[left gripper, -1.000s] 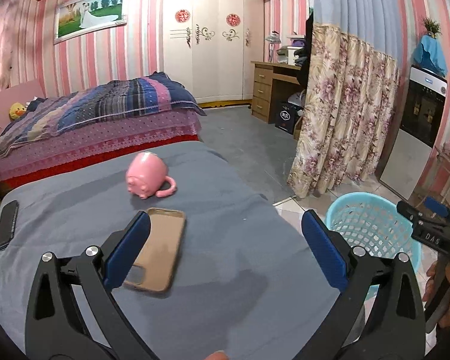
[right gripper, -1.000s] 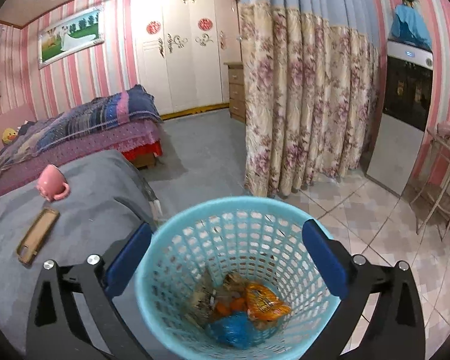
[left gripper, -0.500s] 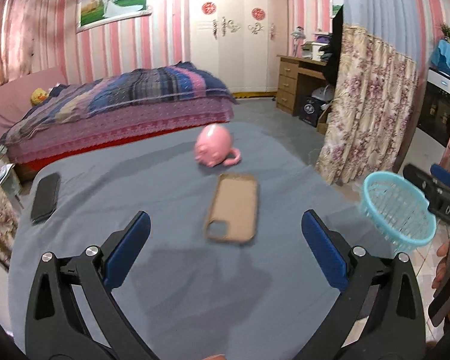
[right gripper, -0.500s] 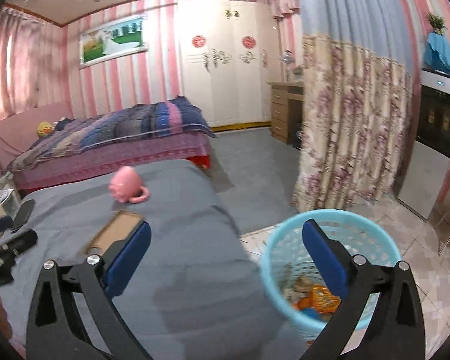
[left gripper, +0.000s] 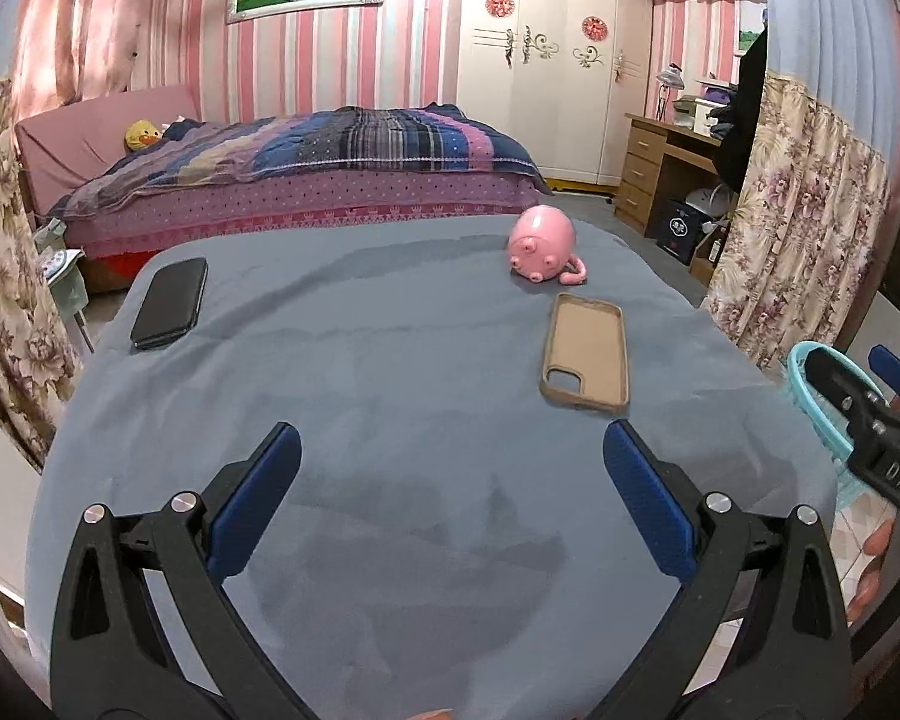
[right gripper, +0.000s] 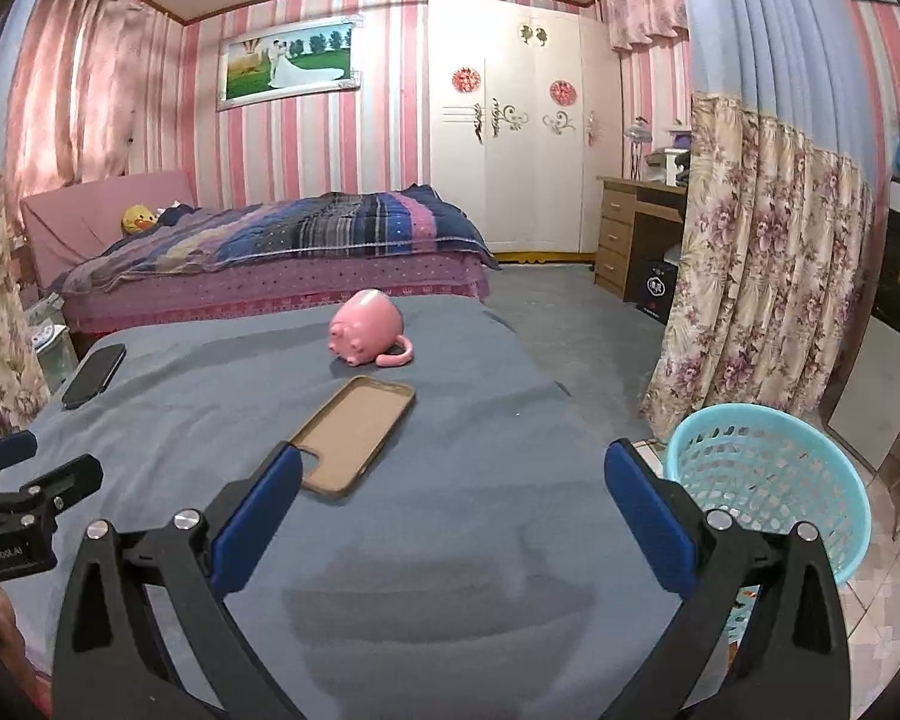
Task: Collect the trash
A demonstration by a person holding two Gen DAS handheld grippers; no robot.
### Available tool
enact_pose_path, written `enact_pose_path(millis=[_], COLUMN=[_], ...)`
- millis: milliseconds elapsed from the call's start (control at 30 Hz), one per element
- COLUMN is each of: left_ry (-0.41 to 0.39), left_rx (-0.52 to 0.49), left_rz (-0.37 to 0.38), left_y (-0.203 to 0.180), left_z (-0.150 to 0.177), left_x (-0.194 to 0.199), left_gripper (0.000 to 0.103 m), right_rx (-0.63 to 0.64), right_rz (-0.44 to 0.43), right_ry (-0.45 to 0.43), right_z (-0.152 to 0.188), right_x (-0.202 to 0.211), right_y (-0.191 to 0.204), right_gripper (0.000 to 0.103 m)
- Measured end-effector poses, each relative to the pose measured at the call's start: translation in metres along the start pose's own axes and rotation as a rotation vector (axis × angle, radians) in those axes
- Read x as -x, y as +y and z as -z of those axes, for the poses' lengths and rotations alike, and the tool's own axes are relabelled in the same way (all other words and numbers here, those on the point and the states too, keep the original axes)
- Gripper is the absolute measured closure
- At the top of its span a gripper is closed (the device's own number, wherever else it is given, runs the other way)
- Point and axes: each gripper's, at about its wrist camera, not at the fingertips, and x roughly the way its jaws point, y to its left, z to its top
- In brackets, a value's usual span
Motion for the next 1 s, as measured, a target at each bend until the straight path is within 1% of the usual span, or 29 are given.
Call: enact_pose_path(millis=[167, 400, 800, 1000], left_ry=[0.008, 0.003, 0.010, 0.000], left_rx=[-0.022, -0.026, -0.035, -0.038], left_rz=[-0.002, -0.012, 0.004, -0.003], left_y=[-0.005, -0.005, -0.006, -0.007], left_z=[0.009, 0.014, 0.017, 0.017], left_x=[-0.003, -0.007, -0.009, -0.007], left_gripper=[0.006, 0.006, 0.006, 0.006], right_rx=[0.019, 0.018, 0.055, 0.049], right_rz=[-0.003, 0.008, 0.029, 0.029], right_ry=[0.006, 0.017, -0.009, 0.000], right_z=[0.014, 0.020, 0.019, 0.020], right_x=[0.002, 0.001, 0.008, 0.010], right_y=[0.011, 0.009, 0.012, 0.011], right_gripper=[0.005, 0.005, 0.005, 0.005])
